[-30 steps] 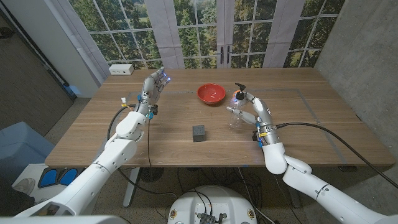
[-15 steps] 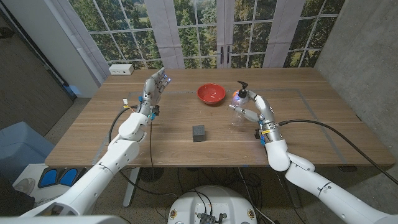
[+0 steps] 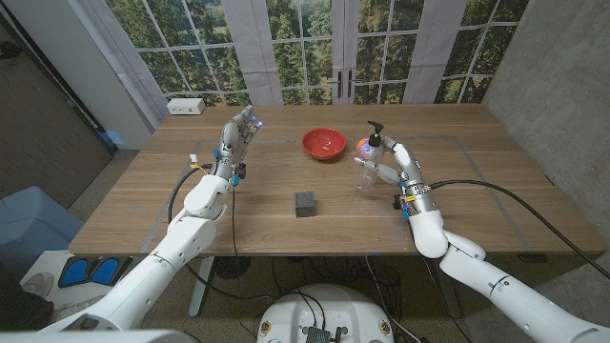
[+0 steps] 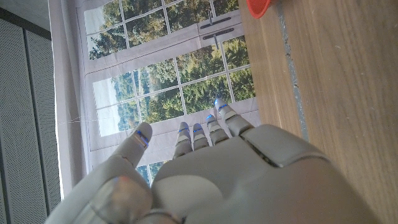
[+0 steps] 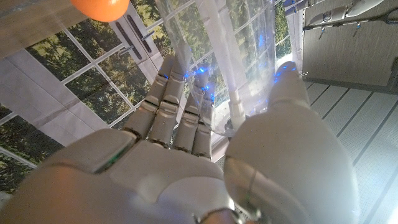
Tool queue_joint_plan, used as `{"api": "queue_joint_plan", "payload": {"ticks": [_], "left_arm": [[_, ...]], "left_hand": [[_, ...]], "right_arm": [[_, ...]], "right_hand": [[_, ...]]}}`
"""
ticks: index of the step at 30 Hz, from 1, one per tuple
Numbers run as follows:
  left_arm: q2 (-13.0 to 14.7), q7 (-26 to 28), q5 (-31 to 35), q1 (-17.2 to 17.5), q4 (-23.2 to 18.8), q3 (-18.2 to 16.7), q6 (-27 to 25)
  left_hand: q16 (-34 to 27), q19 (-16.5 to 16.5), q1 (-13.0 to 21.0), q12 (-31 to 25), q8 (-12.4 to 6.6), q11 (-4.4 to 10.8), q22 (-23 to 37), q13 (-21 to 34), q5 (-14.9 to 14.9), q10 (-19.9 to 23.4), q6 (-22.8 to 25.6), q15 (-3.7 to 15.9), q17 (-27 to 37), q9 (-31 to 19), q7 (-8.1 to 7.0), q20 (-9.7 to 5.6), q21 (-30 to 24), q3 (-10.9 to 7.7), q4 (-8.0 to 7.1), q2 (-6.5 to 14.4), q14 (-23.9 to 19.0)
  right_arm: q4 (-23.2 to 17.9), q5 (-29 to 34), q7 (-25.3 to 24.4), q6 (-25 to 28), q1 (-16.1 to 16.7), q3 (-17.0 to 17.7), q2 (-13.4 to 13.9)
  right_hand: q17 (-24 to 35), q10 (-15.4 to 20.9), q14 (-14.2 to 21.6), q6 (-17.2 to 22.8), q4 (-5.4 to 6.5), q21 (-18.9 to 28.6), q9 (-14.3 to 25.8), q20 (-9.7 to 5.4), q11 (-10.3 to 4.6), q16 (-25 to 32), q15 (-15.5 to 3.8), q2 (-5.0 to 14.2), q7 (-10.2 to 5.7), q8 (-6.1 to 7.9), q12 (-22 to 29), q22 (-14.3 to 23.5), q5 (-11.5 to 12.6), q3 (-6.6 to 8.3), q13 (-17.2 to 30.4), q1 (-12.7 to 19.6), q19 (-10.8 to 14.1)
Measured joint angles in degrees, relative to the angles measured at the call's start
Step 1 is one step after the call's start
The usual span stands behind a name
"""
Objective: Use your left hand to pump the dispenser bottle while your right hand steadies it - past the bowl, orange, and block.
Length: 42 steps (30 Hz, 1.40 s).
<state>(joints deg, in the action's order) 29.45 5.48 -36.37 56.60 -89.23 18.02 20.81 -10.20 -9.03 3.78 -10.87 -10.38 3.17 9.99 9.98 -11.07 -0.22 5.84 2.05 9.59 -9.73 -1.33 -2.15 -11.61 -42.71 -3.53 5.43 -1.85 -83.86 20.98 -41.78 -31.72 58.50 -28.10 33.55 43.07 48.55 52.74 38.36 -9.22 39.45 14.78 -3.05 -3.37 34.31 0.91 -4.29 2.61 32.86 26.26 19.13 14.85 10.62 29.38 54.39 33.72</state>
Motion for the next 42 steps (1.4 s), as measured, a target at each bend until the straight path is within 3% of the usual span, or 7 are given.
{"api": "queue_joint_plan", "payload": {"ticks": [24, 42], "left_arm": [[-1.0, 0.9, 0.7, -0.1, 0.5, 0.4, 0.7], [-1.6, 1.8, 1.3, -0.1, 0.7, 0.5, 1.3]], "left_hand": [[0.0, 0.0, 0.0, 0.0, 0.00, -0.11, 0.0, 0.0, 0.0, 0.1, 0.0, -0.31, 0.2, 0.0, 0.00, 0.00, 0.0, 0.00, 0.00, 0.0, -0.3], [0.0, 0.0, 0.0, 0.0, 0.00, -0.10, 0.0, 0.0, 0.0, 0.1, 0.0, -0.31, 0.1, 0.0, 0.00, 0.00, 0.0, 0.00, 0.00, 0.0, -0.3]], "right_arm": [[6.8, -6.4, 5.9, -3.2, -5.1, 0.9, -2.4], [11.3, -7.0, 7.4, -5.5, -9.3, 0.4, -3.6]], "right_hand": [[1.2, 0.4, 0.2, 0.0, 0.25, 0.9, 0.3, 0.08, -0.21, -0.4, 0.21, 0.00, 0.00, -0.09, -0.1, -0.3, 0.2, -0.25, 0.8, 0.0, -0.7], [2.0, 0.6, 0.7, 0.0, 0.41, 2.1, 0.1, -0.12, -0.02, -0.9, -0.30, 0.00, -0.01, -0.13, -0.4, -0.8, 0.4, -0.41, 1.3, 0.0, -0.9]]}}
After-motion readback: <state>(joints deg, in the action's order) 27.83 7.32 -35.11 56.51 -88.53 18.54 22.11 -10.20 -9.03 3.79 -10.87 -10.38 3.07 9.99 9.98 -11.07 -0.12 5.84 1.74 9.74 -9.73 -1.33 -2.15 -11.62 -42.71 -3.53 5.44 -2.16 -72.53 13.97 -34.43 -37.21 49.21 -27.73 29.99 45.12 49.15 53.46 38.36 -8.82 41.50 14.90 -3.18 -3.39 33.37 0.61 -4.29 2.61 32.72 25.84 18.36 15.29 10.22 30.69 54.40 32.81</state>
